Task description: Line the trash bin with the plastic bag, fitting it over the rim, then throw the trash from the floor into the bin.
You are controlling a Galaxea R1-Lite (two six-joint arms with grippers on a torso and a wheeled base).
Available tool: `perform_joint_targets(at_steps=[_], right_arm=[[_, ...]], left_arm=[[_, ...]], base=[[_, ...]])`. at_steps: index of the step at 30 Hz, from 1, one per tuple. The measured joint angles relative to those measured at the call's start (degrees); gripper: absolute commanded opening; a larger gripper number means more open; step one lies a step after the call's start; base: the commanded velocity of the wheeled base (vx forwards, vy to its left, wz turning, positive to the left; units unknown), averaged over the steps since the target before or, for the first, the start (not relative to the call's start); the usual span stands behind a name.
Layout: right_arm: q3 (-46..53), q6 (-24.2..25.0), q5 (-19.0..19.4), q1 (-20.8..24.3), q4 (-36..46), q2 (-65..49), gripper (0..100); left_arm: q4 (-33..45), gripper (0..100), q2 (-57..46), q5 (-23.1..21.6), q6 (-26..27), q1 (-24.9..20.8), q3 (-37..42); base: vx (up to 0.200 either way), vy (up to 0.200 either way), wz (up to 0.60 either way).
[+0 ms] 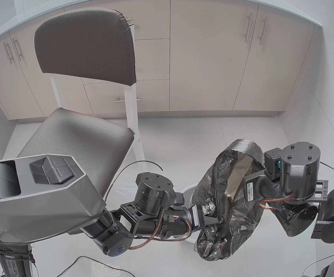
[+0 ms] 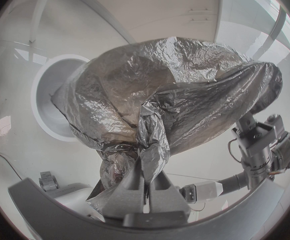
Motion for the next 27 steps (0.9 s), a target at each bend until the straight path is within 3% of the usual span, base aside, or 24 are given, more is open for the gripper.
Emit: perform_joint_targets(at_steps=[9, 17, 27], right_arm=[[1.9, 0.0, 4.9, -2.5, -15.0, 7.8, 0], [3.3, 0.0, 8.7, -3.5, -25.0, 15.3, 0], [3.9, -0.2, 9.9, -3.9, -37.9, 25.1, 0]], left_arm=[[0.1, 0, 0.2, 1.8, 1.2, 3.5, 1.5], [0.2, 0, 0.2, 5.9, 4.1, 7.0, 3.5], [0.3, 0, 1.4, 10.0, 8.2, 12.4, 3.9]], base=[[0.000, 0.000, 0.00], [0.000, 0.000, 0.00], [0.000, 0.000, 0.00]])
